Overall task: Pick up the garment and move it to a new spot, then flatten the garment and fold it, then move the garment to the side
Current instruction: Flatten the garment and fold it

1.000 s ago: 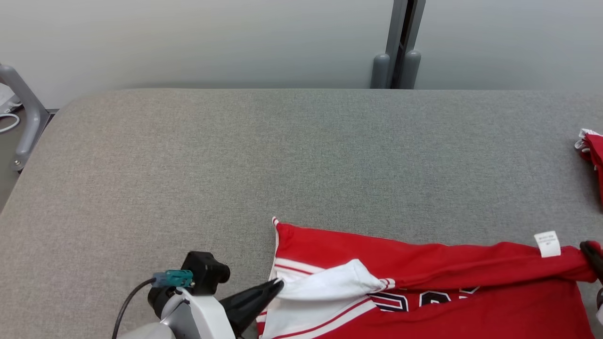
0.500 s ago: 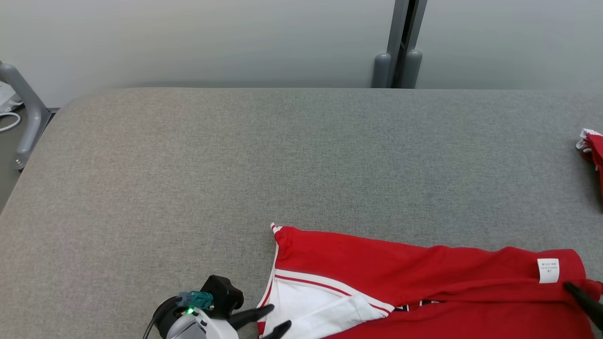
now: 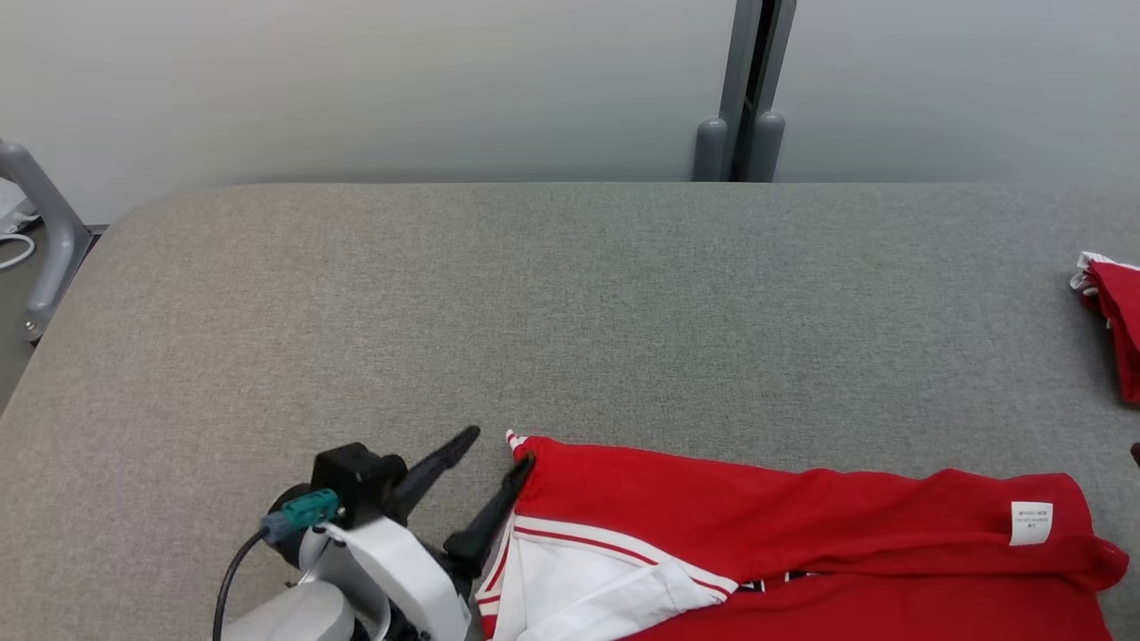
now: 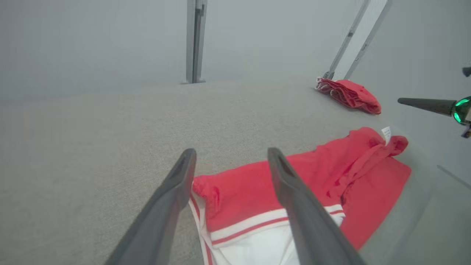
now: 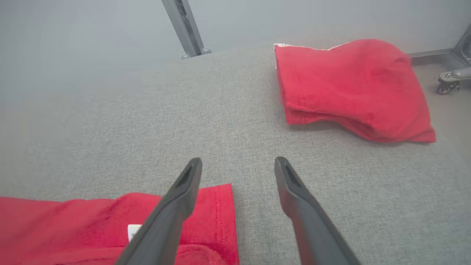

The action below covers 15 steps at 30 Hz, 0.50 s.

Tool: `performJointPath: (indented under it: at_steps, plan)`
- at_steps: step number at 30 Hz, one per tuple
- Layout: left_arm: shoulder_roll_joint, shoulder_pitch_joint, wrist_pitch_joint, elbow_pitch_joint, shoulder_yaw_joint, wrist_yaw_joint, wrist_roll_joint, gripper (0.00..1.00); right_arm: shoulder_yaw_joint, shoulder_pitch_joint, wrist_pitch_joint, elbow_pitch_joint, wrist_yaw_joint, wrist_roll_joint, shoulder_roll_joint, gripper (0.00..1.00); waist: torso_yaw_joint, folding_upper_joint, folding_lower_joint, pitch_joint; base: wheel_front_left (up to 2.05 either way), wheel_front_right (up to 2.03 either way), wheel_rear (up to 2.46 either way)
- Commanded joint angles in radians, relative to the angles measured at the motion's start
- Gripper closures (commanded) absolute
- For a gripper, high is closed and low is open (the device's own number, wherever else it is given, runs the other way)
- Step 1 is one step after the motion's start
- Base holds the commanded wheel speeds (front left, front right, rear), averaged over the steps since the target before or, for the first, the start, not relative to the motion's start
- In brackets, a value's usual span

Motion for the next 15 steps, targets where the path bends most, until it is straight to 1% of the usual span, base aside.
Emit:
performJointPath:
  at_steps: [1,3,4,5,7,11,15]
  plan:
    - [-0.002,0.011,-0.01,0.005,0.013,0.007,0.001,0.0,-0.007,-0.007,-0.007,0.004,0.0,-0.01,0.011,0.0,-0.001,-0.0001,0.0,-0.001,0.0,0.0,0.0]
    - [-0.028,0.022,-0.031,0.021,0.058,0.025,0.022,0.0,-0.053,-0.005,-0.018,0.005,0.0,-0.051,0.034,0.0,-0.004,-0.0001,0.0,-0.005,0.0,0.0,0.0]
    - [-0.045,0.029,-0.036,0.029,0.088,0.036,0.033,0.0,-0.104,-0.01,-0.019,0.003,0.0,-0.083,0.049,0.0,-0.007,-0.0001,0.0,-0.006,0.0,0.0,0.0]
    - [-0.064,0.036,-0.039,0.027,0.135,0.045,0.05,0.0,-0.157,0.002,-0.018,-0.004,0.0,-0.114,0.072,0.0,-0.009,-0.0001,0.0,-0.006,0.0,0.0,0.0]
    - [-0.111,0.07,-0.04,0.002,0.252,0.055,0.114,0.0,-0.271,0.042,-0.017,-0.027,0.0,-0.212,0.121,0.0,-0.014,-0.0001,0.0,-0.006,0.0,0.0,0.0]
    - [-0.209,0.182,-0.039,-0.044,0.472,0.028,0.282,0.0,-0.503,0.139,-0.016,-0.115,0.0,-0.416,0.231,0.0,-0.023,-0.0001,0.0,-0.007,0.0,0.0,0.0]
    - [-0.313,0.277,-0.039,-0.075,0.642,-0.018,0.456,0.0,-0.668,0.246,-0.016,-0.215,0.0,-0.59,0.336,0.0,-0.026,-0.0001,0.0,-0.009,0.0,0.0,0.0]
